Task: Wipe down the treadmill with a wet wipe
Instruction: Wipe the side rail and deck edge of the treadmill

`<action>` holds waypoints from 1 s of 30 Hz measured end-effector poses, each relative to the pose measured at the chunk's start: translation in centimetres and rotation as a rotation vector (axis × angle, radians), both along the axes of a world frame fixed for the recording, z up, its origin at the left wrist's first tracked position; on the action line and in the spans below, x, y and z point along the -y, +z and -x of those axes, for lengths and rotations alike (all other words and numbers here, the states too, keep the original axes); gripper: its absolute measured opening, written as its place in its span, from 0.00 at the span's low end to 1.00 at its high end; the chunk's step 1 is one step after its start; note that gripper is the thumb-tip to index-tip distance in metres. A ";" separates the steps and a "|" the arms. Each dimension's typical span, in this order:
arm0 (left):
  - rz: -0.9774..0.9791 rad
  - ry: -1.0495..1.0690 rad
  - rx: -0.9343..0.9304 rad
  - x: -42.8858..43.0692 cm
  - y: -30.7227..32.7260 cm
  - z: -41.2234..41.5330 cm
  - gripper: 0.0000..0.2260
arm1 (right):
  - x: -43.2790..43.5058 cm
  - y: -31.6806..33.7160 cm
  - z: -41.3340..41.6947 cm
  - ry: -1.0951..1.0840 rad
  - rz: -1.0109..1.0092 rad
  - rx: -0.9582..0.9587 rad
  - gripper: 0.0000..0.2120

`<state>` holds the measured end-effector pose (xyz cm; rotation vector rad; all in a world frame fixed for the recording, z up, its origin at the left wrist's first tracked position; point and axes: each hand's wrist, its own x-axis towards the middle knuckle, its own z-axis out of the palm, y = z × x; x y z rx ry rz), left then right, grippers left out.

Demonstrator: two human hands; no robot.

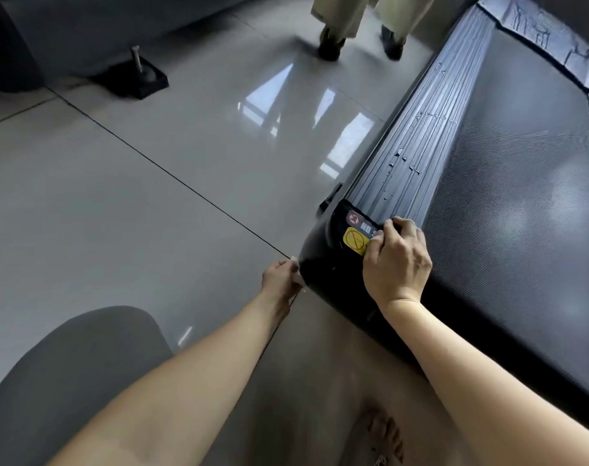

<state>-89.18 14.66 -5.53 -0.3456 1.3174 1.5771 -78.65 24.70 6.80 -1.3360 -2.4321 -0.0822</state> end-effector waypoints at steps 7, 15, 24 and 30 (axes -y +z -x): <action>-0.202 0.114 -0.168 -2.4 8.0 2.5 0.10 | 0.0 -0.1 0.0 -0.003 -0.004 -0.024 0.19; -0.007 -0.002 -0.087 0.7 1.2 -0.9 0.09 | 0.0 -0.3 -0.1 -0.001 -0.014 -0.030 0.18; -0.126 0.185 0.008 -2.5 4.3 3.0 0.08 | -0.2 -0.6 0.0 0.005 -0.028 -0.054 0.17; -0.094 0.019 -0.052 -3.2 2.8 4.6 0.11 | -0.3 -0.6 0.0 0.000 -0.048 -0.051 0.16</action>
